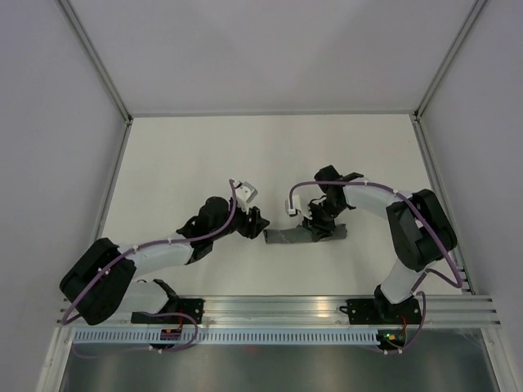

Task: Fold the napkin, place the utensils inside, and roll it up
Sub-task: Roll the napkin with the utensil

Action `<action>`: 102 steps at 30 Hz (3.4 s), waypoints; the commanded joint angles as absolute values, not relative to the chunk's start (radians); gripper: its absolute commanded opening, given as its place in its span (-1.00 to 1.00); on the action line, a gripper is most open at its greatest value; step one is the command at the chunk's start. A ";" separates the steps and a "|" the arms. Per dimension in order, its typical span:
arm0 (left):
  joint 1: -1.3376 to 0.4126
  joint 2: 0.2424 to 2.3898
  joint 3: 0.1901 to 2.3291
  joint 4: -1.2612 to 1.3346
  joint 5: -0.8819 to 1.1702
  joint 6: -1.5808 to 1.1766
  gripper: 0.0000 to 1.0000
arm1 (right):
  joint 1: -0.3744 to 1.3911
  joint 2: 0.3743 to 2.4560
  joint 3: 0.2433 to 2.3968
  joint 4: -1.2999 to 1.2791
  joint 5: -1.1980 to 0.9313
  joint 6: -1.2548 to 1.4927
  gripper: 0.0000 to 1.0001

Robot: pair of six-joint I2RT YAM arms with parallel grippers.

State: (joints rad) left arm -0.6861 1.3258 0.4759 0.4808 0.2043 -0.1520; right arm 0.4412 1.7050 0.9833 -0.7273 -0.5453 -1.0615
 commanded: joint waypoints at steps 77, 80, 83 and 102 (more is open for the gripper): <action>-1.120 2.068 1.133 0.058 -0.254 0.075 -0.39 | 0.100 1.838 1.569 -0.931 -0.666 -0.646 0.35; -1.135 2.120 1.224 -0.021 -0.308 -0.024 -0.35 | 0.058 1.818 1.552 -0.894 -0.638 -0.580 0.35; -1.147 2.178 1.334 -0.105 -0.348 -0.116 -0.33 | 0.028 1.815 1.540 -0.885 -0.623 -0.549 0.35; -1.091 2.442 1.787 -0.339 -0.396 -0.327 -0.23 | -0.127 1.806 1.490 -0.922 -0.650 -0.535 0.35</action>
